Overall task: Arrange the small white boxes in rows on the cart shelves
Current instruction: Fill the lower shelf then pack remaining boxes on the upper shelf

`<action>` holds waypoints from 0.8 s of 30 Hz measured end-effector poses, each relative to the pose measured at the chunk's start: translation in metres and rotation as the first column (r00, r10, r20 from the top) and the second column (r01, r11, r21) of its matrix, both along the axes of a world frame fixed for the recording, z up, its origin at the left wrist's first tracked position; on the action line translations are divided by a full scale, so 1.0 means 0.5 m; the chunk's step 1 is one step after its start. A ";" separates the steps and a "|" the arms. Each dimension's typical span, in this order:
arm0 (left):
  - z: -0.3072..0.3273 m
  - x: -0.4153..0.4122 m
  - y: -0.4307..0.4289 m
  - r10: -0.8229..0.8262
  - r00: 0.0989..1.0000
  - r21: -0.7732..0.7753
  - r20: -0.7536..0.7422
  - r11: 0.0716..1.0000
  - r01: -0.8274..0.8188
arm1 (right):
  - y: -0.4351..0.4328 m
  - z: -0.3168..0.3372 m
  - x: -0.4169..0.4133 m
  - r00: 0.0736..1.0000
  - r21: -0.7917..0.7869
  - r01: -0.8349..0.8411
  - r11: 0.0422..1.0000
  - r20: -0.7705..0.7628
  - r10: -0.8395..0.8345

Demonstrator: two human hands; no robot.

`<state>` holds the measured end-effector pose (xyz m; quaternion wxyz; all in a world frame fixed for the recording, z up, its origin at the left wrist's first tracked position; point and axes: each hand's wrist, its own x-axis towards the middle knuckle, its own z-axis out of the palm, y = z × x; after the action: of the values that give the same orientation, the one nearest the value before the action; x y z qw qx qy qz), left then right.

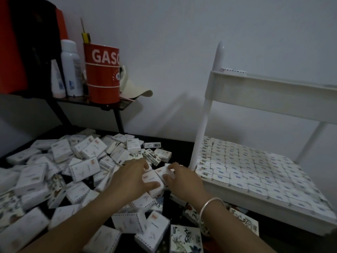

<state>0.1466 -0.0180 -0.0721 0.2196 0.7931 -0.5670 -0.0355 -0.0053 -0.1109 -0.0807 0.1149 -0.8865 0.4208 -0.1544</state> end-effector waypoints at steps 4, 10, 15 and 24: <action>-0.016 0.000 -0.008 -0.036 0.997 0.057 -0.071 0.998 0.040 | -0.003 -0.009 -0.001 0.998 0.032 -0.021 0.999 0.052 0.019; -0.004 0.000 -0.013 -0.065 0.993 0.053 -0.100 0.996 0.071 | 0.011 -0.004 -0.017 0.973 0.090 -0.057 0.994 0.226 0.035; 0.016 -0.005 -0.010 -0.093 0.978 -0.016 -0.188 0.996 0.092 | 0.022 0.022 -0.052 0.893 0.292 -0.122 0.949 0.449 -0.023; 0.098 -0.043 0.008 -0.288 0.803 -0.145 -0.522 0.958 0.249 | 0.038 0.095 -0.144 0.740 0.428 -0.209 0.879 0.657 -0.144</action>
<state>0.1252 -0.0139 -0.0230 0.3899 0.6547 -0.5899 -0.2672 -0.0773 -0.0918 -0.0329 0.4750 -0.7216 0.3590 -0.3532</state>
